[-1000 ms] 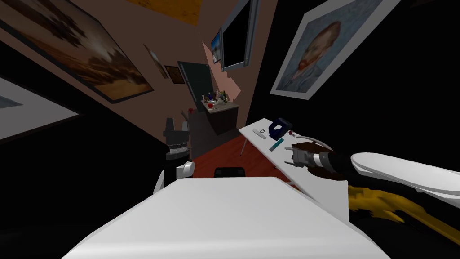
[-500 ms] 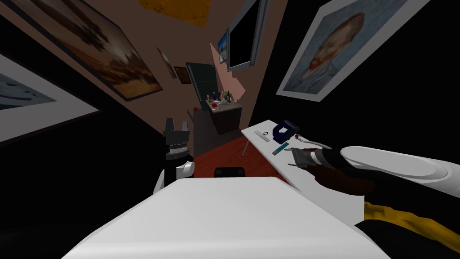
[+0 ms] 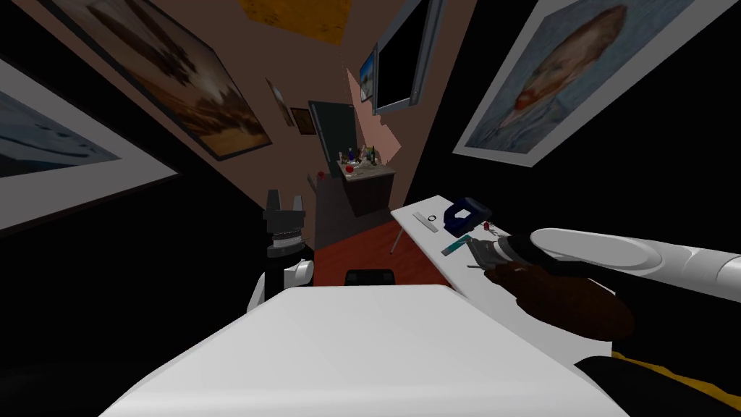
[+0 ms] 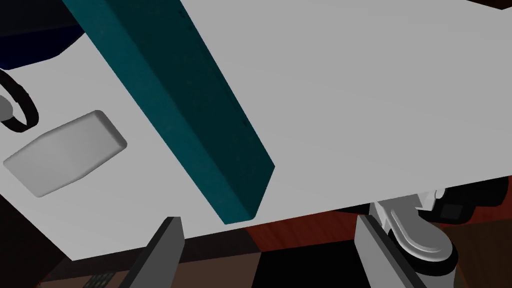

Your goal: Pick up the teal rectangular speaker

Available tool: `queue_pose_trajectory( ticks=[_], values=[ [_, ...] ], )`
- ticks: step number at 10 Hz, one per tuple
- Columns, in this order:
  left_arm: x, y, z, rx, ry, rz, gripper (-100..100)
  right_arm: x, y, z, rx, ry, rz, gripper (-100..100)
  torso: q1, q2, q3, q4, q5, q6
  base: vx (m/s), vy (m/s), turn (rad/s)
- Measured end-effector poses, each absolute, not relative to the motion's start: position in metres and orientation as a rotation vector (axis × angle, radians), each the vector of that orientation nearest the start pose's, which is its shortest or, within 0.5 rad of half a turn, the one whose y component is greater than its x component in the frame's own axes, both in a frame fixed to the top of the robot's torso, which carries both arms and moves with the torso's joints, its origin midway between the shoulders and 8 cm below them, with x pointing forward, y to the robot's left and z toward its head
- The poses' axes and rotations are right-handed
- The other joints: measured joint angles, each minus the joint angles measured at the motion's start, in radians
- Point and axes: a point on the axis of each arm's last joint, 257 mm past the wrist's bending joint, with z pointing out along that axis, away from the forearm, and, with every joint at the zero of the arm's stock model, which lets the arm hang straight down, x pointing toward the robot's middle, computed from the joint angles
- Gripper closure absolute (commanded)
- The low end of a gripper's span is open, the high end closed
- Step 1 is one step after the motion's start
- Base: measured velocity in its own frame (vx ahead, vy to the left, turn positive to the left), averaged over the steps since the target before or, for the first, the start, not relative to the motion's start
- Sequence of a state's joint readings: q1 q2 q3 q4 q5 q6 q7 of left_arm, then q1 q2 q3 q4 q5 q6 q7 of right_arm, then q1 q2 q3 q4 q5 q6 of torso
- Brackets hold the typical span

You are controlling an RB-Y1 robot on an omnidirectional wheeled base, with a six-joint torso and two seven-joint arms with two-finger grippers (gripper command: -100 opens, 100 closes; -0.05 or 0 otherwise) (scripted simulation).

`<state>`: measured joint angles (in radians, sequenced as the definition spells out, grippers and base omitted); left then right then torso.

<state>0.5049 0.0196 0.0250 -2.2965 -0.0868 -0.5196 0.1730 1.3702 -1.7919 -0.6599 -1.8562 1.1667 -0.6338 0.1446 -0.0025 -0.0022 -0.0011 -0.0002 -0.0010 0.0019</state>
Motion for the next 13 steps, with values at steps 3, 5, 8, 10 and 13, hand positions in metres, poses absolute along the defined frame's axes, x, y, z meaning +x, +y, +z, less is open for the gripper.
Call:
queue_pose_trajectory(
  ticks=[3, 5, 8, 10, 13],
  values=[
    [0.338, 0.273, 0.033, -0.627, 0.618, -1.391, 0, 0.246, -0.497, -0.269, -2.141, 2.052, -0.098, -100, 0.001, 0.000, 0.000, 0.000, 0.000, -0.001, 0.009, -0.039, 0.136],
    [0.338, 0.273, 0.033, -0.627, 0.618, -1.391, 0, 0.243, -0.502, -0.274, -2.248, 2.026, -0.085, -100, -0.001, 0.000, 0.000, 0.000, 0.000, 0.000, 0.011, -0.054, 0.062],
    [0.338, 0.273, 0.033, -0.627, 0.618, -1.391, 0, 0.241, -0.506, -0.282, -2.417, 1.974, -0.060, -100, -0.001, 0.000, 0.000, 0.000, 0.000, 0.000, 0.012, -0.059, 0.135],
    [0.338, 0.273, 0.033, -0.627, 0.618, -1.391, 0, 0.239, -0.509, -0.287, -2.510, 1.942, -0.041, -100, -0.001, 0.000, 0.000, 0.000, 0.000, 0.000, -0.001, -0.047, 0.063],
    [0.338, 0.273, 0.033, -0.627, 0.618, -1.391, 0, 0.238, -0.510, -0.289, -2.543, 1.929, -0.034, -100, 0.002, 0.001, 0.001, 0.000, 0.001, 0.001, 0.019, -0.017, -0.061]
  ],
)
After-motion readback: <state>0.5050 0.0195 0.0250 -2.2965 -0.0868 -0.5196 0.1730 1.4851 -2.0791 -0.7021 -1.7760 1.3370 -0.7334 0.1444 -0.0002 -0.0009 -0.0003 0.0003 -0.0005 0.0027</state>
